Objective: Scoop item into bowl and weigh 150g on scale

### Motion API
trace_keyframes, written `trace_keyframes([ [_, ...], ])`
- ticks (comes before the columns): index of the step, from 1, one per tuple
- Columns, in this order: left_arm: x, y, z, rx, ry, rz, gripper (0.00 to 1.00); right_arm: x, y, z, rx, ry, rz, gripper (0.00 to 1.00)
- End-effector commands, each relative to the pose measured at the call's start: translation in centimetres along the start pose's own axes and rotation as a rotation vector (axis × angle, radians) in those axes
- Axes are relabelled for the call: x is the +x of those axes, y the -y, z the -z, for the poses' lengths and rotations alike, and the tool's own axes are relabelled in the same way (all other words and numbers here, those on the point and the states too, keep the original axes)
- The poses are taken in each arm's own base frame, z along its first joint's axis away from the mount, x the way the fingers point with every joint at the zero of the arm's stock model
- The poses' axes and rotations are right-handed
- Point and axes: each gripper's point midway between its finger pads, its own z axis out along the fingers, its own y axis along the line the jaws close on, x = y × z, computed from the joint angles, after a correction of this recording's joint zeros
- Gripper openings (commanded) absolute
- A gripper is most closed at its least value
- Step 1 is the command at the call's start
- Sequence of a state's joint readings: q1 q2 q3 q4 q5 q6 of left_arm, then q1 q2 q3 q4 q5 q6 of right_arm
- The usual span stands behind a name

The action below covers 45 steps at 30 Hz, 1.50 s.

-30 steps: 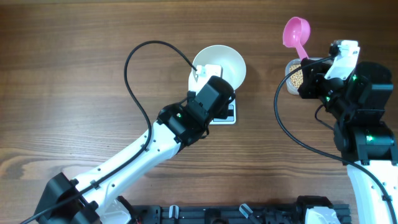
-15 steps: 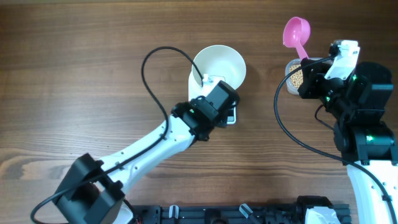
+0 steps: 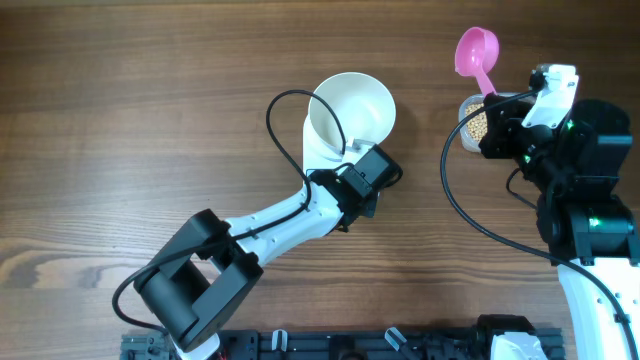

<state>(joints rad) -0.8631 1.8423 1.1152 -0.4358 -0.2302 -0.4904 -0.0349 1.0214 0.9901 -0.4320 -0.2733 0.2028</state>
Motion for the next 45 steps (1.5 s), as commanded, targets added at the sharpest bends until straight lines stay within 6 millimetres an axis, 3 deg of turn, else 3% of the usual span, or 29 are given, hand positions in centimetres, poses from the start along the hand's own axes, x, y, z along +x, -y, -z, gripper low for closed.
trace_keyframes([
  [1,-0.5,-0.5,-0.4,-0.026,0.024,-0.006,0.04,-0.6,-0.4,0.2,-0.020,0.013,0.022,0.04],
  [11,0.2,-1.4,-2.3,-0.073,0.005,-0.007,0.04,-0.6,-0.4,0.2,-0.020,0.013,0.020,0.04],
  [22,-1.1,-2.9,-2.6,-0.103,0.034,0.031,0.04,-0.6,-0.4,0.2,-0.020,0.013,0.020,0.04],
  [45,-0.8,-1.8,-3.0,-0.039,0.015,0.038,0.04,-0.6,-0.4,0.2,-0.020,0.013,0.020,0.04],
])
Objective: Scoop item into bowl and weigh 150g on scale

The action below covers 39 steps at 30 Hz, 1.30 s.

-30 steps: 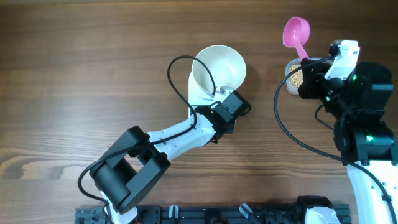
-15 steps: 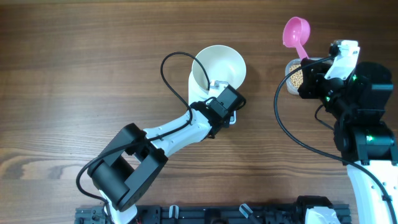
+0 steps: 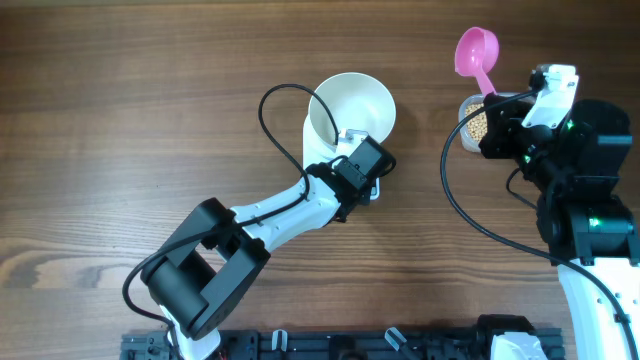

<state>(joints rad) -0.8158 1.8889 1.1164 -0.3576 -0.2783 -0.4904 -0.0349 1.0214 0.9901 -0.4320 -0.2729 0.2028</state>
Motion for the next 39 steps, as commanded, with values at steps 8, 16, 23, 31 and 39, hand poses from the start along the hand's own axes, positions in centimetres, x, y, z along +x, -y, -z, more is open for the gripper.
trace_keyframes([
  [8,1.8,0.0,-1.8,0.007,-0.064,-0.019,0.04,-0.6,-0.4,0.2,-0.020,0.013,0.021,0.04],
  [16,2.6,-0.4,-2.0,-0.013,-0.096,-0.028,0.04,-0.6,-0.4,0.2,-0.020,0.013,0.022,0.04],
  [23,4.1,-1.0,-2.6,-0.040,-0.149,-0.035,0.04,-0.6,-0.4,0.2,-0.020,0.014,0.022,0.04],
  [31,4.6,-0.1,-2.5,0.013,-0.182,-0.030,0.04,-0.6,-0.4,0.2,-0.020,0.013,0.021,0.04],
  [39,4.9,0.0,-2.4,0.021,-0.195,-0.012,0.04,-0.6,-0.4,0.2,-0.020,0.014,0.021,0.04],
])
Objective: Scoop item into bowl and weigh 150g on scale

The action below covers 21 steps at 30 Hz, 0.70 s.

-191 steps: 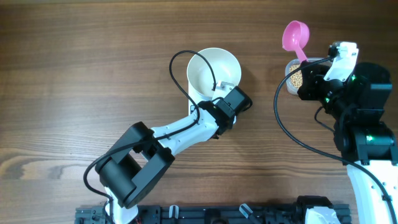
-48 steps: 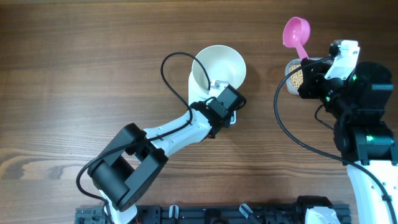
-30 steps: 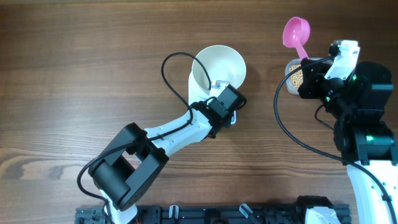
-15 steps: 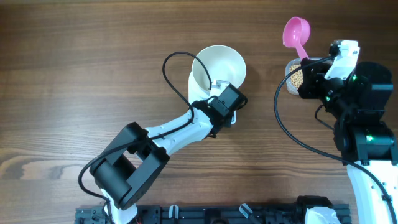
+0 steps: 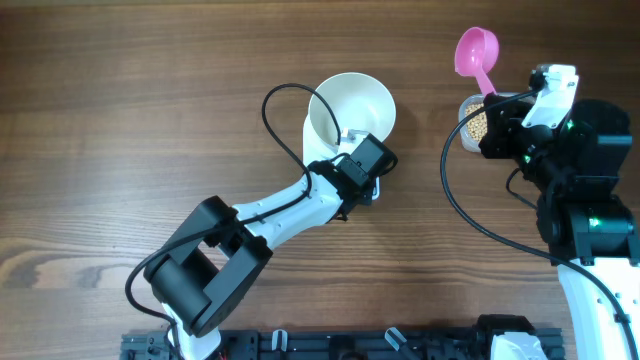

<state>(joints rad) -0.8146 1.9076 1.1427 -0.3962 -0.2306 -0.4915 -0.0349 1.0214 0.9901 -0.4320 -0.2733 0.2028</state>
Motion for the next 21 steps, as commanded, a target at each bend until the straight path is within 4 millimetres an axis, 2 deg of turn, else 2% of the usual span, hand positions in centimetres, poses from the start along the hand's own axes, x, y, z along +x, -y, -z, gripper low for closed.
trace_keyframes([
  [1,4.1,-0.6,-2.4,-0.002,-0.144,-0.005,0.04,-0.6,-0.4,0.2,-0.019,0.014,0.021,0.04],
  [9,4.4,-0.8,-2.7,-0.015,-0.149,-0.007,0.04,-0.6,-0.4,0.2,-0.019,0.013,0.020,0.04],
  [15,5.8,-1.5,-3.6,-0.046,-0.197,-0.018,0.04,-0.6,-0.4,0.2,-0.019,0.013,0.021,0.04],
  [21,5.7,-1.6,-3.5,-0.054,-0.195,-0.020,0.04,-0.6,-0.4,0.2,-0.019,0.014,0.022,0.04],
])
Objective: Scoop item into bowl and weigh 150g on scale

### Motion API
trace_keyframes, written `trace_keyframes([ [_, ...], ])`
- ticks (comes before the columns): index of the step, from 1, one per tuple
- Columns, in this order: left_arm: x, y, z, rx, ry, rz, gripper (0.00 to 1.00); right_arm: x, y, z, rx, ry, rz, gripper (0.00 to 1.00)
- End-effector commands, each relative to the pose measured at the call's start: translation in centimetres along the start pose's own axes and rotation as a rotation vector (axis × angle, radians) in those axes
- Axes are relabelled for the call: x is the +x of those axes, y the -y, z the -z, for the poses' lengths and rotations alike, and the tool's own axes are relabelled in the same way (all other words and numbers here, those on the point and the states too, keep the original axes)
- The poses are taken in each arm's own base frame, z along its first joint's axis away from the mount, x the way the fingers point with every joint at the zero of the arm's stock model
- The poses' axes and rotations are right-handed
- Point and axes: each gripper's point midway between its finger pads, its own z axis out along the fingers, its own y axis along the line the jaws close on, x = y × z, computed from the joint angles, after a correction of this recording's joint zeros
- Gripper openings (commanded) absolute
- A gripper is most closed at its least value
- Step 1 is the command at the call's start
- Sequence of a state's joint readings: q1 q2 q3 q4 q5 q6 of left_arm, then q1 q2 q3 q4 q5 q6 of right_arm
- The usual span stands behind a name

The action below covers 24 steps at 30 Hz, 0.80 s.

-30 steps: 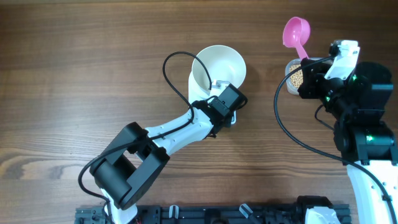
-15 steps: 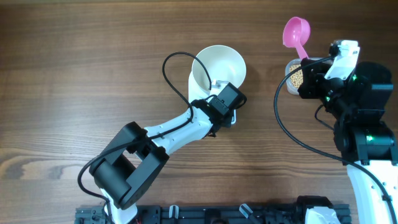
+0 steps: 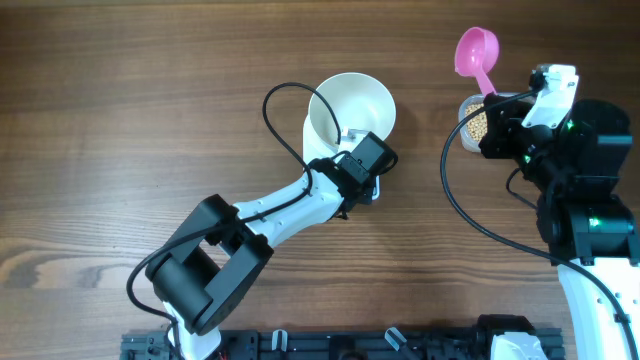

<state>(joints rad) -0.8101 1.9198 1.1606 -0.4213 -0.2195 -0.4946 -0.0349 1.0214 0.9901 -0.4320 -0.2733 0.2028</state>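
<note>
A white bowl point(image 3: 350, 103) stands on a white scale point(image 3: 314, 150), of which only the left edge shows. My left gripper point(image 3: 352, 140) is at the bowl's near rim; its fingers are hidden under the black wrist, so I cannot tell its state. To the right, a pink scoop point(image 3: 477, 50) leans with its handle down in a clear jar of tan grains point(image 3: 476, 122). My right gripper point(image 3: 497, 118) is at the jar's right side by the scoop handle. Its fingers are hidden too.
The brown wooden table point(image 3: 150, 120) carries everything. The left arm's cable point(image 3: 275, 110) loops just left of the bowl. The right arm's cable point(image 3: 452, 190) curves below the jar. A black rail point(image 3: 330, 345) runs along the front edge.
At first my left gripper was a little in front of the scale, away from the bowl. By 2.0 s ago it had moved up to the bowl's near rim, and it has stayed there. The right arm, scoop and jar have not moved.
</note>
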Motion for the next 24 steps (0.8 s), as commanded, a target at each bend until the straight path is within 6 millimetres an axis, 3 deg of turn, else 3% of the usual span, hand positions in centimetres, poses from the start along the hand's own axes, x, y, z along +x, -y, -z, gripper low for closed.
trace_keyframes([
  [1,5.3,-1.7,-3.1,-0.058,-0.166,-0.023,0.04,-0.7,-0.4,0.2,-0.019,0.014,0.022,0.04],
  [5,2.7,-1.9,-0.9,-0.070,-0.074,-0.012,0.04,-0.7,-0.4,0.2,-0.020,0.014,0.022,0.04],
  [10,-2.5,-1.1,4.9,-0.004,0.115,0.033,0.04,-0.7,-0.4,0.2,-0.020,0.015,0.021,0.04],
  [13,-4.4,-1.2,7.6,0.028,0.190,0.060,0.04,-0.7,-0.4,0.2,-0.020,0.015,0.021,0.04],
  [24,-5.0,-1.3,9.2,0.047,0.220,0.068,0.04,-0.6,-0.4,0.2,-0.019,0.013,0.023,0.04],
])
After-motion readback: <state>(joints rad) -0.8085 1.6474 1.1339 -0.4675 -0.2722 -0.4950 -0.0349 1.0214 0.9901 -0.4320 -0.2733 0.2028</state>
